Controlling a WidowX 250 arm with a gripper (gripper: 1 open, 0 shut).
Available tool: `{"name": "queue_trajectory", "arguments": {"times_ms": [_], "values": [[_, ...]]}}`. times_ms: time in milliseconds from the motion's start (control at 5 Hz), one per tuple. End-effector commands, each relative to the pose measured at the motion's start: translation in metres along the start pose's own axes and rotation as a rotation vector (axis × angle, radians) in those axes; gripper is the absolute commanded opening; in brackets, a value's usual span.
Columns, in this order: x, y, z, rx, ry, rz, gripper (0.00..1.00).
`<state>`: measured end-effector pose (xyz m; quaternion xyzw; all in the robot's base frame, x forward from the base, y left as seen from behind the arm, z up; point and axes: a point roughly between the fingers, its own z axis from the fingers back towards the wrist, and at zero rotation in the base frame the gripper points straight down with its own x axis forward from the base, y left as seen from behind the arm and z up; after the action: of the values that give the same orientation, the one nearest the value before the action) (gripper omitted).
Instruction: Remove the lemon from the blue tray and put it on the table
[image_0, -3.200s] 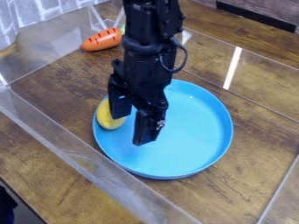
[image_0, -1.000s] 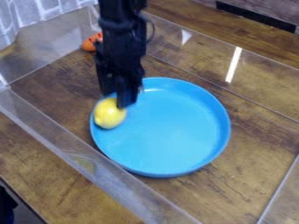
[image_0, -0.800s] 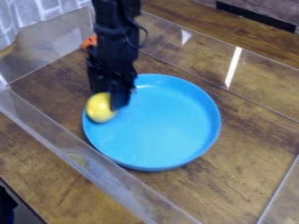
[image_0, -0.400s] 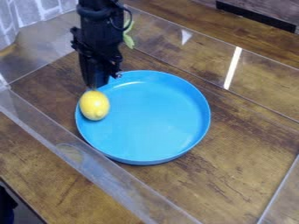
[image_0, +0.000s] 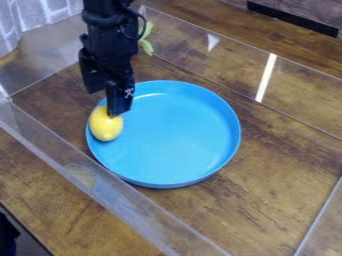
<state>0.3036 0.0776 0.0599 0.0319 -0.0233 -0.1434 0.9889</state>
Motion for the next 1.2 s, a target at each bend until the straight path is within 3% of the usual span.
{"name": "queue_trajectory", "arguments": {"times_ms": [0,400,600,1000], "values": [[0.006,0.017,0.005,0.020,-0.039,-0.034,1.00],[0.014,0.004,-0.012,0.024,-0.021,-0.001,1.00],[0.017,-0.008,-0.015,0.027,-0.017,-0.004,0.00],[0.016,-0.040,-0.006,0.044,-0.053,-0.090,0.00]]}}
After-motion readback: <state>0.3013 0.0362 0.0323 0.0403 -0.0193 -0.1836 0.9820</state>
